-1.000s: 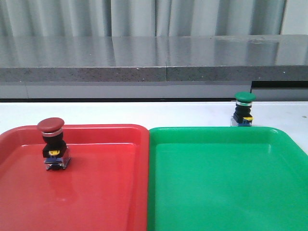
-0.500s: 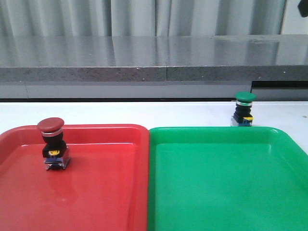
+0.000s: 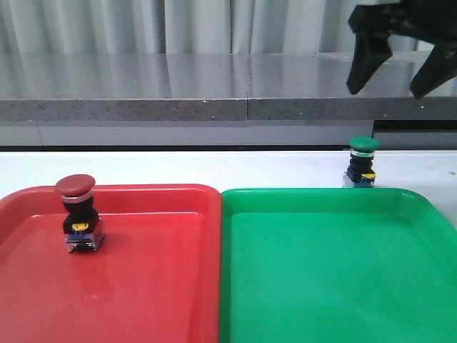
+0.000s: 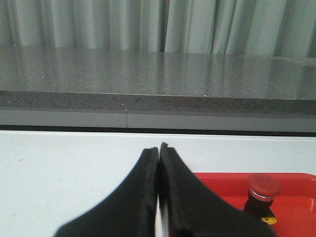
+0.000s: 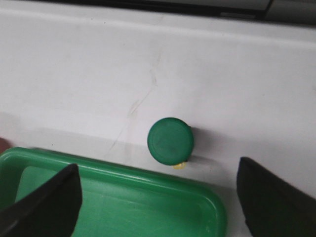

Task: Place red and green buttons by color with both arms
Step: 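Move the right gripper down over the green push-button, then close the right gripper on the green button's cap and lift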

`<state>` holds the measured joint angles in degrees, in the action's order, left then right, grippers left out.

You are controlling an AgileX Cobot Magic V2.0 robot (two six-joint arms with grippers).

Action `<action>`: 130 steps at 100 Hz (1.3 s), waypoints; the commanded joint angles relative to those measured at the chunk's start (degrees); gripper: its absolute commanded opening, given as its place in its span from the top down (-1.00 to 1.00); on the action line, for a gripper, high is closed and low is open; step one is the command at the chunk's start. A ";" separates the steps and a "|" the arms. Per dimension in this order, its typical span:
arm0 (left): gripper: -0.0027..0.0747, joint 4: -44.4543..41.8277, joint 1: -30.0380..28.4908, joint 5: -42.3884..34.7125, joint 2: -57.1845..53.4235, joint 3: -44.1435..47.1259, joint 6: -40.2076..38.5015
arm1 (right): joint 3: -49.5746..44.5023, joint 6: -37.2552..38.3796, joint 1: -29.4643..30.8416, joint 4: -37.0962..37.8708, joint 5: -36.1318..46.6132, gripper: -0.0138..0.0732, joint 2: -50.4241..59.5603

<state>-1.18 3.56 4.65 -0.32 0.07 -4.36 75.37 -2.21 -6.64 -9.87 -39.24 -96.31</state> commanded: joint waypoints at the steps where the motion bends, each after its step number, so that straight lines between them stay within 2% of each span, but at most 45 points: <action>1: 0.98 0.52 -0.15 -5.08 -1.68 2.40 -0.37 | 3.42 -0.73 -0.36 -0.66 2.64 -0.77 -1.15; 22: 0.98 0.52 -0.15 -5.08 -1.68 2.40 -0.37 | 6.16 -0.73 -0.71 -0.66 2.41 -0.77 -8.24; 46: 0.98 0.52 -0.15 -5.08 -1.68 2.40 -0.37 | 6.31 -0.73 -0.76 -0.66 2.72 -0.76 -11.58; 53: 0.98 0.52 -0.15 -5.08 -1.68 2.40 -0.37 | 6.31 -0.73 -0.76 -0.66 2.68 -0.63 -11.94; 70: 0.98 0.52 -0.15 -5.08 -1.68 2.40 -0.37 | 6.31 -0.73 -0.76 -0.66 2.53 -0.06 -11.88; 77: 0.98 0.52 -0.15 -5.08 -1.68 2.40 -0.37 | 6.31 -0.73 -0.76 -0.66 2.53 0.06 -11.72; 103: 0.98 0.52 -0.15 -5.08 -1.68 2.40 -0.37 | 6.31 -0.73 -0.76 -0.66 0.58 0.07 -8.14; 130: 0.98 0.52 -0.15 -5.08 -1.68 2.40 -0.37 | 5.93 0.54 -1.46 -1.42 -5.90 0.07 -0.67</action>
<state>-1.18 3.56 4.65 -0.32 0.07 -4.36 79.72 -1.98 -7.50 -10.24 -44.32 -102.16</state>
